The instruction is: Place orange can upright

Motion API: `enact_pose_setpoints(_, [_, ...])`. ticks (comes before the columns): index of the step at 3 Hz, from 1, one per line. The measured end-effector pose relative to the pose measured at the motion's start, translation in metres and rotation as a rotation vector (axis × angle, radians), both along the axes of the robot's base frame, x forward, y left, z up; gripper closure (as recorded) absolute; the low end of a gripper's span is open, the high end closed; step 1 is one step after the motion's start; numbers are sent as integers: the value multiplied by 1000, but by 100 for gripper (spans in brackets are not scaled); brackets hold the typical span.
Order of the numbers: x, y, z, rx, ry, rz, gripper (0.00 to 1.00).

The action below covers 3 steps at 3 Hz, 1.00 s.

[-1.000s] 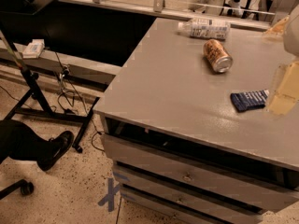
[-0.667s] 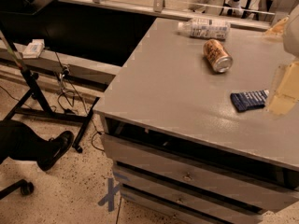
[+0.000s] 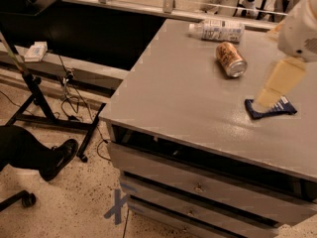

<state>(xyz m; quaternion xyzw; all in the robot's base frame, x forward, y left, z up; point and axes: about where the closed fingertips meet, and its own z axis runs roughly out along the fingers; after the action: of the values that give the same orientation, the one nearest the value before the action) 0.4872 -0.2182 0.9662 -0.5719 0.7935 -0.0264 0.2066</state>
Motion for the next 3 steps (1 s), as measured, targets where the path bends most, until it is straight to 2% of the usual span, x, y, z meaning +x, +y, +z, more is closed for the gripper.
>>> enact_pose_setpoints(2, [116, -14, -12, 104, -103, -342, 0])
enact_pose_setpoints(3, [160, -11, -19, 142, -98, -488, 0])
